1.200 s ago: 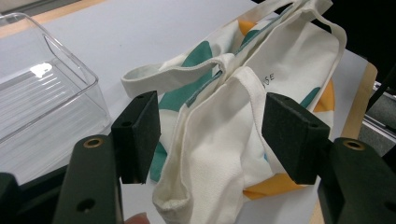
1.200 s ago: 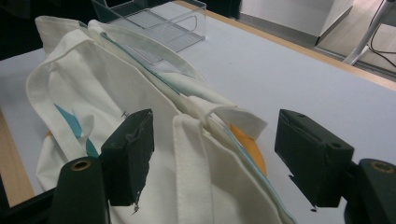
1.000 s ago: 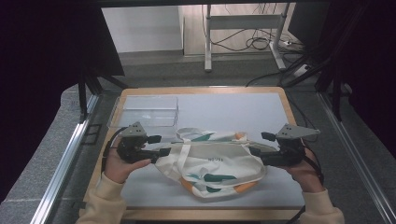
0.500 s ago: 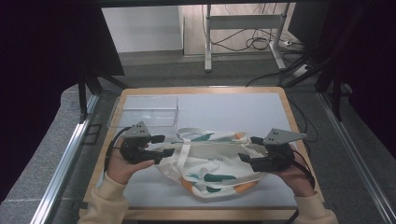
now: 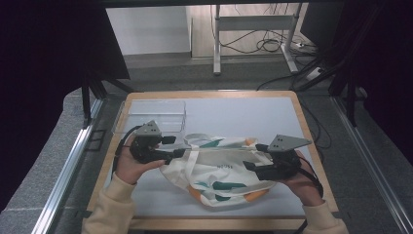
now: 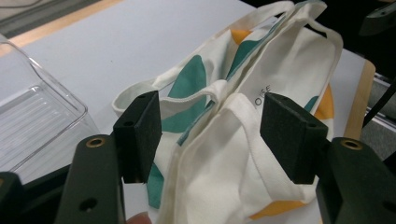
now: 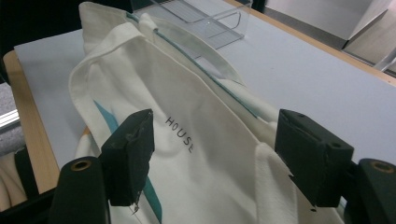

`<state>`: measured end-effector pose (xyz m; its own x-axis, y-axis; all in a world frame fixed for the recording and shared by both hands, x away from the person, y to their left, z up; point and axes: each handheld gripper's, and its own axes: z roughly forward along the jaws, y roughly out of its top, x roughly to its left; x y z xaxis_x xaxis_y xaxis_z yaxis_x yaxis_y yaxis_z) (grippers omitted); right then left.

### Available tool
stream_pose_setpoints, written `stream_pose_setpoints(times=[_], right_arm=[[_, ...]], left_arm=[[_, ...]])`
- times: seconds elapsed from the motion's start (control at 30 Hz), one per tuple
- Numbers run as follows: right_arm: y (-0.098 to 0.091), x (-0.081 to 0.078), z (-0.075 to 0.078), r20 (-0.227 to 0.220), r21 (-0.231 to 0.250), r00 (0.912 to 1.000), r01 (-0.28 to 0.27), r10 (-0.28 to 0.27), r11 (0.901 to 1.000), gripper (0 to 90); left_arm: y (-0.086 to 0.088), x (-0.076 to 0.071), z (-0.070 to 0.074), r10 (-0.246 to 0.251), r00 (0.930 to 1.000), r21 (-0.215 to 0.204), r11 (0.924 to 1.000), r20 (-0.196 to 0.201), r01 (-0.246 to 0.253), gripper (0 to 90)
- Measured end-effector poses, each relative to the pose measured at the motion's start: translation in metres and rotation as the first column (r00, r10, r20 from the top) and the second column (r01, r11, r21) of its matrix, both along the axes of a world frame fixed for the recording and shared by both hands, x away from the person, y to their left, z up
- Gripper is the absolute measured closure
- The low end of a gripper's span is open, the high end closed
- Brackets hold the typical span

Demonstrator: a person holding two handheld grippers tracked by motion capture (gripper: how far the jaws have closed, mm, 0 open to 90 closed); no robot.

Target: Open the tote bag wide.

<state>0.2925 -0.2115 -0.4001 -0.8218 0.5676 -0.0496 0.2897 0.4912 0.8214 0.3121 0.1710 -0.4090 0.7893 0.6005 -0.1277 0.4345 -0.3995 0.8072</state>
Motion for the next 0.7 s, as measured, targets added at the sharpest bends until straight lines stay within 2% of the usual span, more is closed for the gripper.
stream_pose_setpoints(times=[0.13, 0.4, 0.63, 0.7], right_arm=[[0.004, -0.001, 0.000, 0.003, -0.009, 0.9999, -0.011, 0.011, 0.9999, 28.7], [0.004, 0.000, -0.001, 0.005, -0.011, 0.9999, -0.013, 0.013, 0.9999, 29.1], [0.004, 0.000, -0.001, 0.001, -0.008, 0.9998, -0.021, 0.021, 0.9997, 29.4], [0.003, 0.001, -0.002, 0.000, -0.007, 0.9998, -0.022, 0.022, 0.9997, 29.4]], left_arm=[[-0.006, 0.012, -0.001, -0.027, 0.9995, 0.028, 0.9992, -0.014, 0.028, 39.5], [-0.016, 0.028, 0.010, -0.071, 0.9974, 0.069, 0.9950, -0.016, 0.072, 41.8], [-0.024, 0.041, 0.007, -0.114, 0.9924, 0.085, 0.9894, -0.048, 0.118, 46.3], [-0.025, 0.045, 0.004, -0.130, 0.9896, 0.076, 0.9880, -0.063, 0.134, 47.7]])
